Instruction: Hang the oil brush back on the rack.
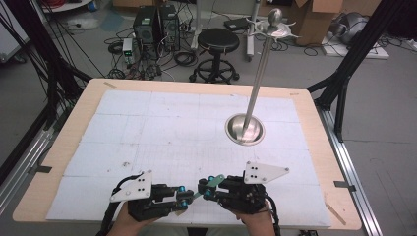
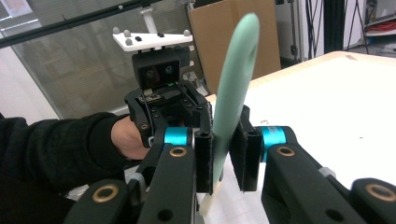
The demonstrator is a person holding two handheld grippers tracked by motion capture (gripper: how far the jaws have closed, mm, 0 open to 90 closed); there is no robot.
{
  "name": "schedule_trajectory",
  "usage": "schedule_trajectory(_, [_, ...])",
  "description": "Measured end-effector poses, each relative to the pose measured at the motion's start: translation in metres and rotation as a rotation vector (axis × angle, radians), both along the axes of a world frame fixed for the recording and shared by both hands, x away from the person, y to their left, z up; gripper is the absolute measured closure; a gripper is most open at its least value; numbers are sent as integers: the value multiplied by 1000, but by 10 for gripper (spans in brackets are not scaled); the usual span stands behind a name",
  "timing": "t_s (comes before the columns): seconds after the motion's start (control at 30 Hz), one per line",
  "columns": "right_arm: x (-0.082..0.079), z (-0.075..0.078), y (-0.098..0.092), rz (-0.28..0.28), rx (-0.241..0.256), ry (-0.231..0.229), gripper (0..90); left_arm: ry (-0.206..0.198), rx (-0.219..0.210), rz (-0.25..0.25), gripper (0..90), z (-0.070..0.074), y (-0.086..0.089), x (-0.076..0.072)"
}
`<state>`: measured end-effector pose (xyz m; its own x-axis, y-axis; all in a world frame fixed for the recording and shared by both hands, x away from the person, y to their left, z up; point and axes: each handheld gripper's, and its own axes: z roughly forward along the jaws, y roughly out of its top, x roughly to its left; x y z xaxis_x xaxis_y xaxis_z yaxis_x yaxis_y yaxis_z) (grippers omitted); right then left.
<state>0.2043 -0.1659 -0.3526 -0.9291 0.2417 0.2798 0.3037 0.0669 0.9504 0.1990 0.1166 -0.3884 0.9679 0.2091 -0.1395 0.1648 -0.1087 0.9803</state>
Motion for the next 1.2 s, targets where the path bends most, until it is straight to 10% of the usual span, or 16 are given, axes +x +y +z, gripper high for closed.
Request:
schedule_trajectory(0.43, [-2, 4, 1, -13, -38, -24, 822, 45, -18, -16, 499, 2, 8, 7])
schedule_trajectory(1.2, [9, 24, 24, 279, -103, -65, 821, 97, 58, -229, 671, -3, -2, 3])
